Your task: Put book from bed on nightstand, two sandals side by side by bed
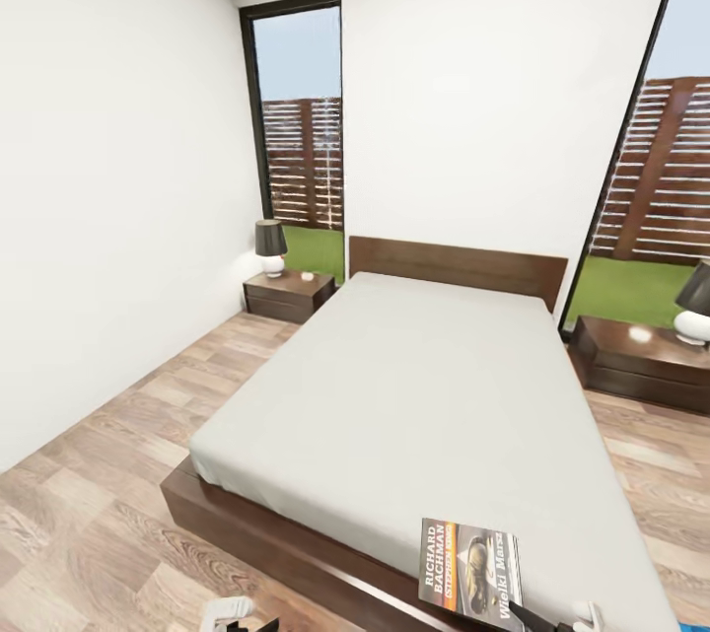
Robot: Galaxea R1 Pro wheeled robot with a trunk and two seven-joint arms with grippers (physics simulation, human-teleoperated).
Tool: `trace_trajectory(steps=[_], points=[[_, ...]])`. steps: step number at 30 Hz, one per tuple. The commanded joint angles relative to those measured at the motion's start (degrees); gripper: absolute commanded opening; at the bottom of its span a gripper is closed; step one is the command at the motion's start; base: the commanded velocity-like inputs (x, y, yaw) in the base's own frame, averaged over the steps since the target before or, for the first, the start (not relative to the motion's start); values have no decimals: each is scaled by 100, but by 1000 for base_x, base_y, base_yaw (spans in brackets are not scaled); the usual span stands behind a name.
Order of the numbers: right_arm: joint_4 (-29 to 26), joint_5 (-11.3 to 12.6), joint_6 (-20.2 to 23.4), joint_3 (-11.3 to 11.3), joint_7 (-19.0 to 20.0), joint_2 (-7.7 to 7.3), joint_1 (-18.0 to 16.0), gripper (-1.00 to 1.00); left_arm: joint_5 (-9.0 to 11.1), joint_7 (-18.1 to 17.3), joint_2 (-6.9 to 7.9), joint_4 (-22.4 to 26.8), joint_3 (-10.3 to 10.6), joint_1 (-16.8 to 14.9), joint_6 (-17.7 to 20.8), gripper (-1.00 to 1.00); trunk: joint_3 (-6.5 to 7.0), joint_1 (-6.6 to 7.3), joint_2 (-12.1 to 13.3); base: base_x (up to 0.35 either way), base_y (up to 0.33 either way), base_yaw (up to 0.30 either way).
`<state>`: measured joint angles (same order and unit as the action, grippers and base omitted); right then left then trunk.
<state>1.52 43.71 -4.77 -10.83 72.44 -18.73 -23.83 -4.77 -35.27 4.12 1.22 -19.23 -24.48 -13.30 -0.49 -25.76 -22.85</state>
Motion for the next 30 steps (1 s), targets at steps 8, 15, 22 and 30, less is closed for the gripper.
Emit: trace_trajectory(steps=[8,15,22,30], points=[[15,39,-50,-42,15,-5,-7,-100,-292,-11,37,0,236,-4,-32,100,-5,-3,-7,0,0,201],[15,39,-50,-42,15,-3,-7,-100,-588,-7,326,-7,620,120,-37,100,-5,-3,-7,0,0,201],[15,39,-50,-42,17,0,-7,-100,-710,202,32,-6,647,302,-41,100,-5,-3,-7,0,0,200],[15,37,-50,-42,20,0,-7,-100,-772,411,-252,-4,642,321,-41,100,-5,-3,-7,0,0,199]])
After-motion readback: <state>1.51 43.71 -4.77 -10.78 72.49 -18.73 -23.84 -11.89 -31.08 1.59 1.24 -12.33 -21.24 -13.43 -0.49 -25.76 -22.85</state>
